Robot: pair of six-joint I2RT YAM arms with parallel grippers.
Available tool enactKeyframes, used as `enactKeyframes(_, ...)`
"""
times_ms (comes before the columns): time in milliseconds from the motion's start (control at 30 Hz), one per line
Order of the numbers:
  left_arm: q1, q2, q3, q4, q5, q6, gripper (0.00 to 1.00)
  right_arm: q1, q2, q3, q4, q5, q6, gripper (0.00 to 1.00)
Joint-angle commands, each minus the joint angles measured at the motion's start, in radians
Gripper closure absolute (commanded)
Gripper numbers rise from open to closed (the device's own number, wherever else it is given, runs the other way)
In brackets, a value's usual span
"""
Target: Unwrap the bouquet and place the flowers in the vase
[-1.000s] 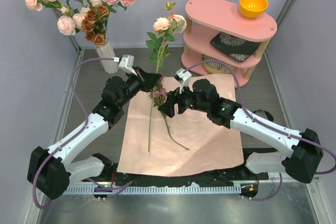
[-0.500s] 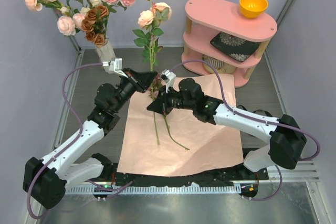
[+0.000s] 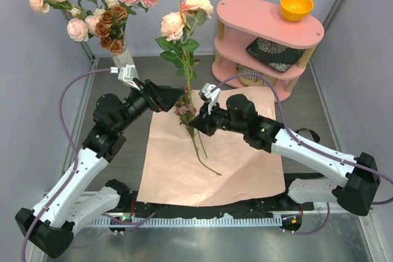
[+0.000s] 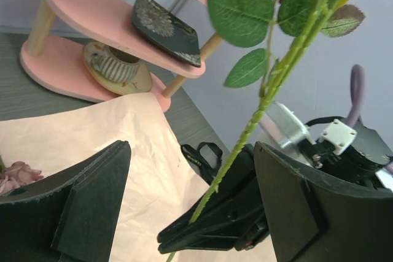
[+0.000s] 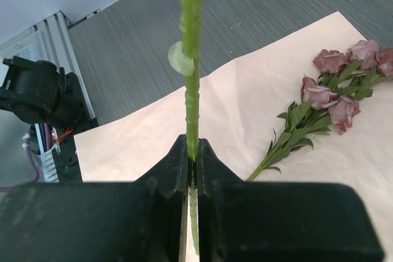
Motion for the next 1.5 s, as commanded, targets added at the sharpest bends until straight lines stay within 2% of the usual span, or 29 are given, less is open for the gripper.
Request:
enactKeyframes(0,0.035,0.033,0.098,-0.075,0.249,0.024,0.14,0.010,-0.005,0.006,-0.007,0.020,-0.067,0.99)
enactKeyframes(67,0.050,0.057,0.138,-0.089,0.345,0.026,0.15,0.016,-0.004,0.009,-0.019,0.023,-0.073,0.99)
enactKeyframes(167,0.067,0.079,0.188,-0.111,0.410,0.030,0.21,0.030,-0.010,0.011,-0.024,0.029,-0.081,0.99)
enactKeyframes(300,0.091,0.083,0.251,-0.223,0.415,0.075,0.36,0.054,-0.021,0.011,-0.036,0.051,-0.093,0.99)
enactKeyframes(400,0.113,0.096,0.279,-0.278,0.436,0.089,0.41,0.067,-0.024,0.012,-0.044,0.064,-0.104,0.99)
enactKeyframes(500,0.122,0.122,0.300,-0.309,0.464,0.087,0.46,0.079,-0.022,0.018,-0.048,0.074,-0.111,0.99)
enactKeyframes(733,0.122,0.139,0.304,-0.303,0.491,0.098,0.48,0.096,-0.011,0.028,-0.061,0.084,-0.121,0.99)
enactKeyframes(767,0.122,0.139,0.305,-0.303,0.496,0.102,0.51,0.099,-0.007,0.032,-0.064,0.086,-0.121,0.99)
enactKeyframes(833,0.122,0.143,0.316,-0.309,0.499,0.122,0.71,0.102,-0.002,0.035,-0.071,0.092,-0.121,0.99)
enactKeyframes(867,0.124,0.143,0.326,-0.324,0.476,0.139,0.81,0.105,-0.004,0.041,-0.076,0.133,-0.116,0.95)
enactKeyframes(900,0.124,0.142,0.361,-0.391,0.446,0.212,0.98,0.104,-0.002,0.043,-0.077,0.188,-0.080,0.80)
enactKeyframes(933,0.122,0.131,0.385,-0.437,0.391,0.258,1.00,0.105,-0.005,0.043,-0.081,0.242,-0.063,0.50)
enactKeyframes(967,0.122,0.125,0.414,-0.491,0.329,0.314,1.00,0.105,-0.011,0.038,-0.082,0.361,-0.050,0.40)
enactKeyframes(1000,0.122,0.119,0.469,-0.575,0.171,0.401,1.00,0.105,-0.036,0.032,-0.082,0.405,-0.035,0.34)
enactKeyframes(1067,0.124,0.093,0.517,-0.618,0.015,0.478,1.00,0.103,-0.073,-0.001,-0.073,0.480,-0.026,0.22)
enactKeyframes(1100,0.122,0.085,0.552,-0.620,-0.138,0.531,1.00,0.103,-0.093,-0.014,-0.061,0.533,-0.026,0.18)
enactKeyframes(1200,0.122,0.100,0.621,-0.583,-0.348,0.596,1.00,0.100,-0.160,-0.054,-0.041,0.618,-0.019,0.15)
enactKeyframes(1300,0.122,0.187,0.720,-0.569,-0.479,0.639,1.00,0.096,-0.194,-0.075,-0.035,0.623,-0.019,0.15)
enactKeyframes(1467,0.124,0.312,0.825,-0.438,-0.509,0.719,1.00,0.096,-0.199,-0.086,-0.035,0.614,-0.009,0.15)
